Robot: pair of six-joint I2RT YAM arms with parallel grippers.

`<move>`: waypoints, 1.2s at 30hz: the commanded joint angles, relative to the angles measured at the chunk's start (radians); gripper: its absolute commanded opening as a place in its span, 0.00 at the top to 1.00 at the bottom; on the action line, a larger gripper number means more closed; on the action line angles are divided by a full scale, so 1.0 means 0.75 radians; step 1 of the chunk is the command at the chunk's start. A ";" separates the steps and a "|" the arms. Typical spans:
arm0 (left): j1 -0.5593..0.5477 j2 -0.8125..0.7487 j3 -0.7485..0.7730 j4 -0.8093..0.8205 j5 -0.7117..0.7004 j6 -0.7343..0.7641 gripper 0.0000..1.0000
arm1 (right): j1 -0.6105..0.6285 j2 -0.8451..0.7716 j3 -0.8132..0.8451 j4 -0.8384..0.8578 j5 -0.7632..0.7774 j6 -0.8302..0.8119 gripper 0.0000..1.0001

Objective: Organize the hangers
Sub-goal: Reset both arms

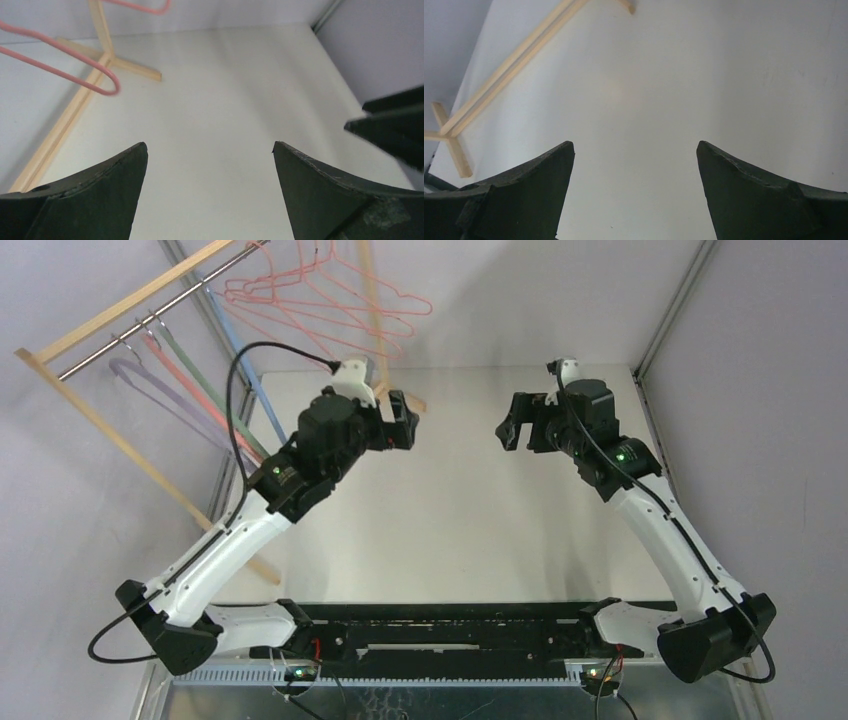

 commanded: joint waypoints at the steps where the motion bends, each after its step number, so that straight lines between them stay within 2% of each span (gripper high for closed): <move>1: -0.093 -0.065 -0.129 0.064 -0.056 0.080 0.00 | -0.063 0.005 -0.061 0.021 -0.017 0.068 0.00; 9: -0.111 -0.127 -0.409 0.154 -0.006 0.004 0.00 | -0.109 0.000 -0.195 0.159 0.008 0.035 0.00; 15: -0.109 -0.197 -0.630 0.320 0.022 -0.043 0.00 | -0.114 0.077 -0.253 0.203 0.042 0.003 0.00; 22: -0.099 -0.127 -0.678 0.290 0.039 -0.082 0.00 | -0.118 0.106 -0.365 0.308 -0.002 -0.032 0.00; 27: -0.090 -0.128 -0.775 0.364 0.032 -0.106 0.00 | -0.120 0.110 -0.442 0.402 -0.026 -0.049 0.00; 36: -0.074 -0.099 -0.804 0.424 0.077 -0.096 0.00 | -0.120 0.145 -0.453 0.418 -0.002 -0.075 0.00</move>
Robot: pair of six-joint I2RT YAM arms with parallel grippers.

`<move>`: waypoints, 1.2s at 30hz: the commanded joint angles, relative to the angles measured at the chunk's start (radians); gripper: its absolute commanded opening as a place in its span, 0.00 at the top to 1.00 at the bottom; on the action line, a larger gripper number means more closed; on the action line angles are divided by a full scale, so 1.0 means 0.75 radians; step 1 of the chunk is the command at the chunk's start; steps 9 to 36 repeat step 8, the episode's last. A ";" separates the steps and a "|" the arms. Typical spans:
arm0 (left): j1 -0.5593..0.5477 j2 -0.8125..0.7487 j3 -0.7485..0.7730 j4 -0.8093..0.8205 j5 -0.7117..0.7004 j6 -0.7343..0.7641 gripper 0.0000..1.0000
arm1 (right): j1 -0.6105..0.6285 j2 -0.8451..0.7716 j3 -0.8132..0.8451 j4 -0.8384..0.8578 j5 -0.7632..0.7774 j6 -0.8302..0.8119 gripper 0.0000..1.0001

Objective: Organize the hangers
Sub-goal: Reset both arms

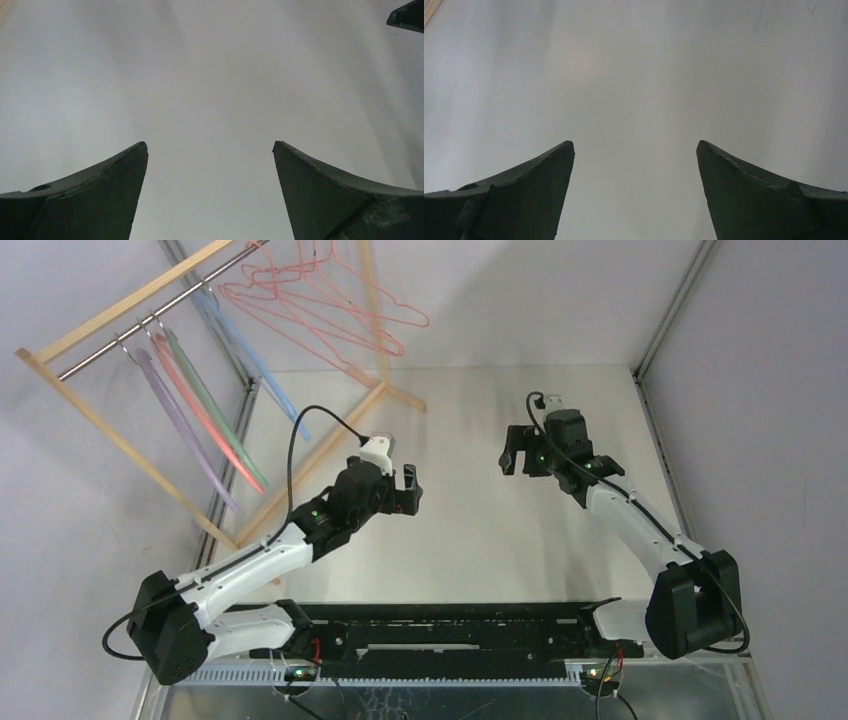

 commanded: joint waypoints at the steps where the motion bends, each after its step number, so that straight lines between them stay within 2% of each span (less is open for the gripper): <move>1: 0.007 0.012 0.017 0.084 0.019 -0.012 0.00 | -0.010 0.004 0.008 0.082 0.010 -0.030 0.00; 36: 0.008 0.021 0.022 0.088 0.019 -0.004 0.00 | -0.008 0.010 0.006 0.069 0.036 -0.025 0.00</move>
